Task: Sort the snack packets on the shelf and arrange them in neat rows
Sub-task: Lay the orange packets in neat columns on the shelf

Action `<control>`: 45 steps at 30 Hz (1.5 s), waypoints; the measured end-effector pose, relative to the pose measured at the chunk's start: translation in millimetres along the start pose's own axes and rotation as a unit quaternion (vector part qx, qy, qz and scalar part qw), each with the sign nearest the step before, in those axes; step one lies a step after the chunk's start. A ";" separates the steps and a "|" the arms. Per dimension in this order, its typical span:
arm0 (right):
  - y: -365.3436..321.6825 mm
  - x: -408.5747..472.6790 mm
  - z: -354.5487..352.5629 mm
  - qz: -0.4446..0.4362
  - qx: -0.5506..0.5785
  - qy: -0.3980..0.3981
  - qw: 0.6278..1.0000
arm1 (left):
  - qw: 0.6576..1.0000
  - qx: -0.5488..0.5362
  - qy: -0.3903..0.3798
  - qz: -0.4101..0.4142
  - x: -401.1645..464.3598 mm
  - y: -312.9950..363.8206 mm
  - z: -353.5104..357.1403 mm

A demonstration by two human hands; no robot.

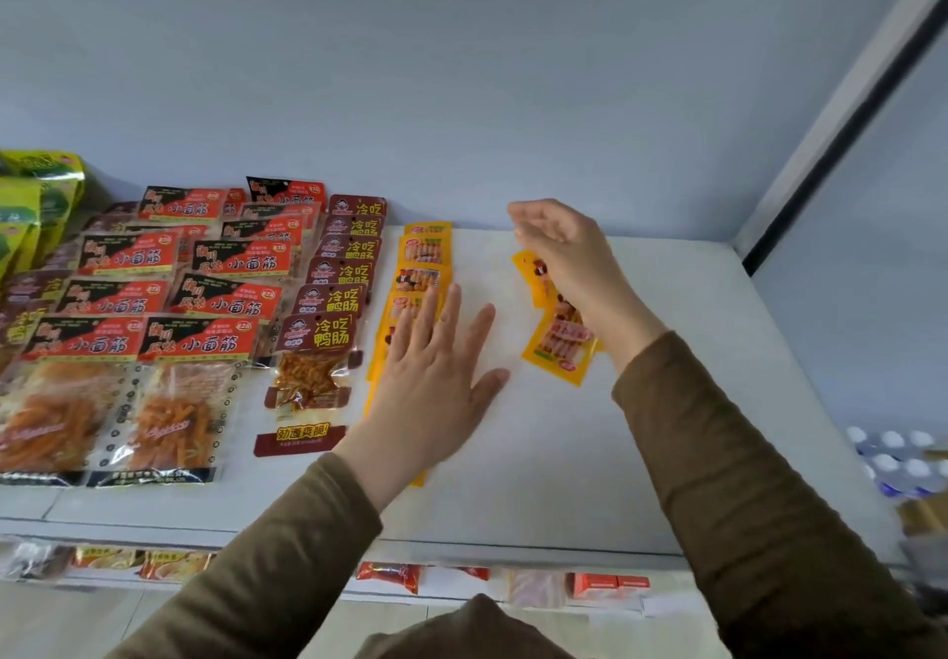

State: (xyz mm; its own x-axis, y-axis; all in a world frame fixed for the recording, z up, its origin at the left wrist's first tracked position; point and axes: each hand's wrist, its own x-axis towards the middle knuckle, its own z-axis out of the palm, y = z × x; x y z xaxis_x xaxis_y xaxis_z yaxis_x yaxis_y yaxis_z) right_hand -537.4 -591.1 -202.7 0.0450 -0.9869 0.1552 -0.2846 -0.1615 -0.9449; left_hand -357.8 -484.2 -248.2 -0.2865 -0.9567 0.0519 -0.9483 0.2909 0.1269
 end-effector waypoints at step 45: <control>47.4 64.4 -7.9 0.108 -0.361 -0.067 0.924 | 0.995 -0.083 -0.044 0.041 36.2 47.0 25.6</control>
State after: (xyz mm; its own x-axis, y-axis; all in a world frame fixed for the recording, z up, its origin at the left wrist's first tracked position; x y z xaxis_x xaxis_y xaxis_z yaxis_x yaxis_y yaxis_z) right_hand -555.6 -662.2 -235.2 0.0168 -0.9951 -0.0970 -0.8636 0.0345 -0.5030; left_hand -416.3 -505.4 -265.8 -0.3795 -0.9251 -0.0165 -0.8875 0.3589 0.2889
